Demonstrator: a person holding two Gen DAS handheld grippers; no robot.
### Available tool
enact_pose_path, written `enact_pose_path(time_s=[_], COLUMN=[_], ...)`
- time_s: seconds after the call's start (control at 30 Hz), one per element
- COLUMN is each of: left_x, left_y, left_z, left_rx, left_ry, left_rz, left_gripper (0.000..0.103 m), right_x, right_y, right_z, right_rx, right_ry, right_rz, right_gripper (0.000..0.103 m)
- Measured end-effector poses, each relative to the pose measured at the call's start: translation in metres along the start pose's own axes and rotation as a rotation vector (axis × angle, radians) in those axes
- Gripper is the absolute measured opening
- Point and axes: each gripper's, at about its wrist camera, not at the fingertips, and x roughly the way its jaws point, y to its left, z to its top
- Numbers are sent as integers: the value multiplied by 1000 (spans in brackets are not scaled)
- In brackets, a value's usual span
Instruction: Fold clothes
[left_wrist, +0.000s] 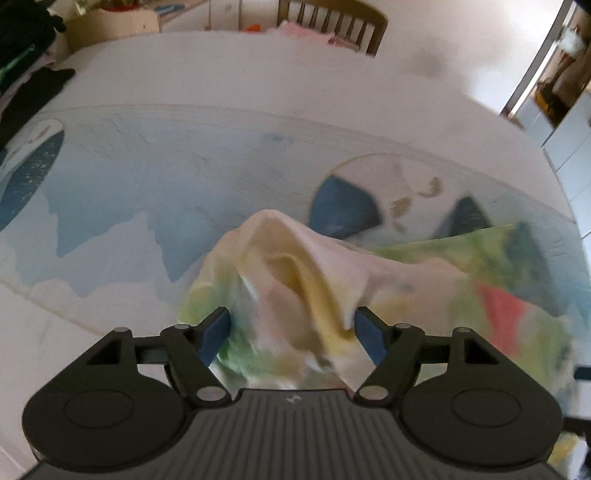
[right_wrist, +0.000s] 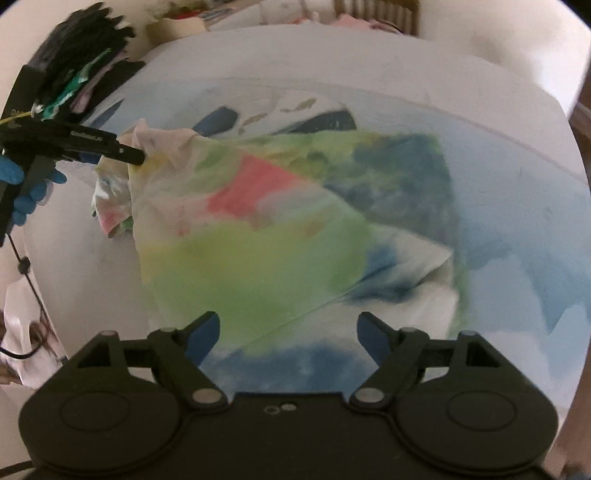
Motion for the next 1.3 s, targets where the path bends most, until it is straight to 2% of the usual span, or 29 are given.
enact_pose_path(time_s=[0.1,0.13,0.23,0.37,0.5,0.7,0.73,0.8,0.87,0.93,1.0,1.1,1.17,1.23,1.27,1.3], left_x=[15,20,31,45,65,84,83,79,73,70,67,62,55,45,39,32], left_y=[11,14,15,4,-11,-34,-33,-27,-17,-6,2,15,21,25,26,27], left_z=[7,8,12,32,71,114,117,122,124,123,123,118,116,111,108,104], left_rx=[31,45,115,247,310,366,357,342,325,313,303,286,299,339,364,388], left_ry=[19,21,6,-30,-34,-34,-33,-29,-35,-33,-29,-24,-22,-16,-17,-23], left_rz=[-55,-70,-109,-135,-186,-210,-219,-255,-290,-291,-289,-303,-315,-326,-334,-344], left_gripper=[28,22,18,16,17,16,16,16,16,16,16,16,17,26,30,46], right_x=[8,14,33,47,56,37,27,5,-8,6,41,64,65,50,43,37], right_y=[17,25,47,68,81,90,98,113,129,152,163,150,136,121,111,101], right_z=[-5,-7,-13,-8,8,43,46,51,53,56,53,45,44,41,37,33], right_rx=[81,94,124,163,156,244,240,264,202,74,-14,-9,-4,8,14,21], right_ry=[22,40,91,83,51,-92,-132,-207,-254,-235,-143,-46,-15,-25,-29,-34], right_rz=[23,18,-31,-139,-238,-330,-320,-215,-100,-122,-168,-143,-120,-102,-128,-155], right_gripper=[103,103,103,103,103,103,103,103,103,103,103,103,103,103,103,103])
